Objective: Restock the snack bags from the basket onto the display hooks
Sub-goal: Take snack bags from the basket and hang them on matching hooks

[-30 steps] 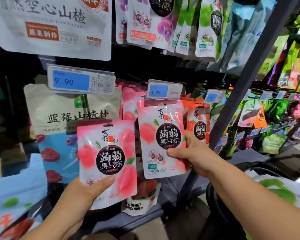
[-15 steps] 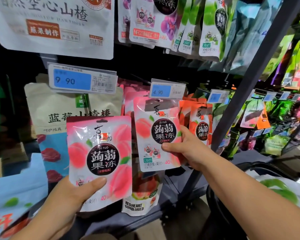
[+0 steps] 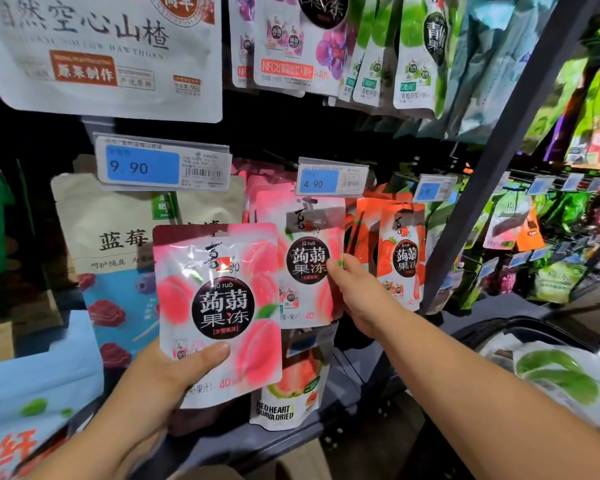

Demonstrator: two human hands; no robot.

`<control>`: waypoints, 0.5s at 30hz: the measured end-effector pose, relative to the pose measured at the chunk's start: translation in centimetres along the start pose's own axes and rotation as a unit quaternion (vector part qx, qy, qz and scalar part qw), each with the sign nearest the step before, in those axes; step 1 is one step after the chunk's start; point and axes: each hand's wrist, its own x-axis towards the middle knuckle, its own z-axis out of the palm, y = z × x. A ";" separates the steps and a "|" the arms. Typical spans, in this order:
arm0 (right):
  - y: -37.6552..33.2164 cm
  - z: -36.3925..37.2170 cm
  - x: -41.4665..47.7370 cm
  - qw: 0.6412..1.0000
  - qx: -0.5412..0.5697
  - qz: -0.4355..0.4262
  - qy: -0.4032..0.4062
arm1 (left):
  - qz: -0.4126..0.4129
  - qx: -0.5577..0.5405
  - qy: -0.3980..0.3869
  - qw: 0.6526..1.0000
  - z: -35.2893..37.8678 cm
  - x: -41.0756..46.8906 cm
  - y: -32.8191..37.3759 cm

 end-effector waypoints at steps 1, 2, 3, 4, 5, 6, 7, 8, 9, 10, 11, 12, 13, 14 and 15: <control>0.4 -0.1 -0.1 1.000 -0.010 0.001 0.013 | -0.002 -0.012 -0.003 1.000 0.3 0.0 0.2; 0.5 -0.2 -0.3 0.999 -0.002 -0.002 0.032 | -0.006 -0.016 -0.004 1.000 0.6 0.1 0.3; 0.7 -0.4 -0.5 0.999 0.011 -0.007 0.048 | -0.011 -0.022 -0.008 1.000 0.8 0.1 0.3; 0.7 -0.6 -0.7 0.998 0.017 -0.016 0.058 | -0.012 -0.028 -0.015 0.999 1.0 0.2 0.3; 0.6 -1.0 -1.0 0.997 0.007 -0.025 0.068 | -0.013 -0.030 -0.023 0.999 1.4 0.3 0.4; 0.7 -1.4 -1.3 0.997 -0.003 -0.034 0.076 | -0.009 -0.027 -0.033 0.999 1.6 0.4 0.3; 0.5 -1.8 -1.6 0.996 -0.004 -0.045 0.076 | -0.008 -0.026 -0.041 0.999 2.0 0.5 0.3; 0.4 -2.0 -2.0 0.997 0.005 -0.050 0.059 | -0.008 -0.030 -0.042 0.999 2.3 0.8 0.1; -0.1 -2.2 -2.5 0.998 0.018 -0.046 0.025 | -0.011 -0.034 -0.043 0.998 2.7 1.1 0.2; -0.6 -2.1 -3.0 0.999 0.027 -0.037 -0.019 | -0.012 -0.031 -0.054 0.998 3.2 1.5 0.1; -0.9 -2.1 -3.5 0.997 0.028 -0.032 -0.066 | -0.015 -0.027 -0.064 0.997 3.7 1.9 0.1; -1.1 -2.0 -3.9 0.993 0.028 -0.033 -0.109 | -0.014 -0.022 -0.072 0.997 4.2 2.3 0.0; -1.3 -2.0 -4.3 0.989 0.024 -0.037 -0.139 | -0.012 -0.021 -0.072 0.997 4.7 2.8 0.0; -1.3 -2.0 -4.4 0.987 0.014 -0.041 -0.154 | -0.008 -0.022 -0.074 0.997 5.0 3.3 0.0; -1.4 -2.0 -4.7 0.986 0.000 -0.044 -0.159 | -0.007 -0.022 -0.077 0.997 5.4 3.6 0.1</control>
